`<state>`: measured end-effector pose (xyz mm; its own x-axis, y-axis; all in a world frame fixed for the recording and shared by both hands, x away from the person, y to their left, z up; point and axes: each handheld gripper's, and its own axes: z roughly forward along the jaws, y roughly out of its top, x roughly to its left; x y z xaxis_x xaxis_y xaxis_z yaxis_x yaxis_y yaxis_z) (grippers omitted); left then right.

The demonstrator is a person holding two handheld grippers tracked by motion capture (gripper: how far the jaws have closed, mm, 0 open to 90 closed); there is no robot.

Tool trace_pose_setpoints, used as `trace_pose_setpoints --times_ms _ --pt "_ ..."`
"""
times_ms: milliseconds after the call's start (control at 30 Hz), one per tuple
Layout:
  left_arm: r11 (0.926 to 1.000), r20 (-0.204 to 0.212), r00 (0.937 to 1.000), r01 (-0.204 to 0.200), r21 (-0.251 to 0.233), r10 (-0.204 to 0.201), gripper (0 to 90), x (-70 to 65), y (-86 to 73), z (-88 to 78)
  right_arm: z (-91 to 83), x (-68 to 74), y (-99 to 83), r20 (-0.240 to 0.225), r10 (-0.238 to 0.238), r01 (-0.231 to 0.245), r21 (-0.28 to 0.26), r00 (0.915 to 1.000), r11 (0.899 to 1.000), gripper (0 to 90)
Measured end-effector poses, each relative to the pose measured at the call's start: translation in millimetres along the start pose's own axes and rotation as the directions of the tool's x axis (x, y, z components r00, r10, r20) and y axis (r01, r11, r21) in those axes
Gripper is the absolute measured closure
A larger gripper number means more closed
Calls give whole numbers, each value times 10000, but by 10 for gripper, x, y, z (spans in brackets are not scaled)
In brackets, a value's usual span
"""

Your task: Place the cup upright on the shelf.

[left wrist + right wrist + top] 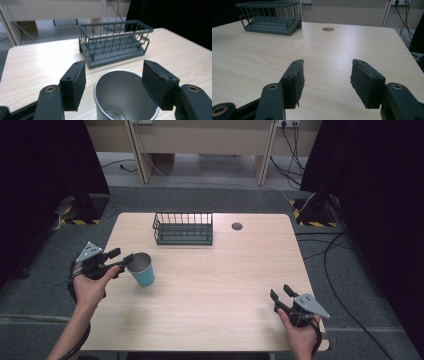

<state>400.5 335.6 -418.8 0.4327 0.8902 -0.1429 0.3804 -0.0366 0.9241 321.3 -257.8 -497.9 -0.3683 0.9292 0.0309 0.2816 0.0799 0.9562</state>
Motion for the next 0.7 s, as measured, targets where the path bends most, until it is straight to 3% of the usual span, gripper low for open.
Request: trace_pose_setpoints --times_ms 167,300,433,700 --pt "9991 -12 10000 24 428 -24 393 25 -32 79 0 -1 -3 -1 20 -20 14 10000 10000 444" --pt "9962 55 9996 279 826 -285 432 51 -62 141 -1 -1 -3 5 17 -17 5 10000 10000 444" --pt "9892 40 9987 489 1380 -499 505 77 -93 204 2 1 -6 4 18 -18 37 10000 10000 445" --pt "9803 197 9969 712 1843 -761 599 95 -111 255 2 0 -6 21 18 -18 37 10000 10000 445"
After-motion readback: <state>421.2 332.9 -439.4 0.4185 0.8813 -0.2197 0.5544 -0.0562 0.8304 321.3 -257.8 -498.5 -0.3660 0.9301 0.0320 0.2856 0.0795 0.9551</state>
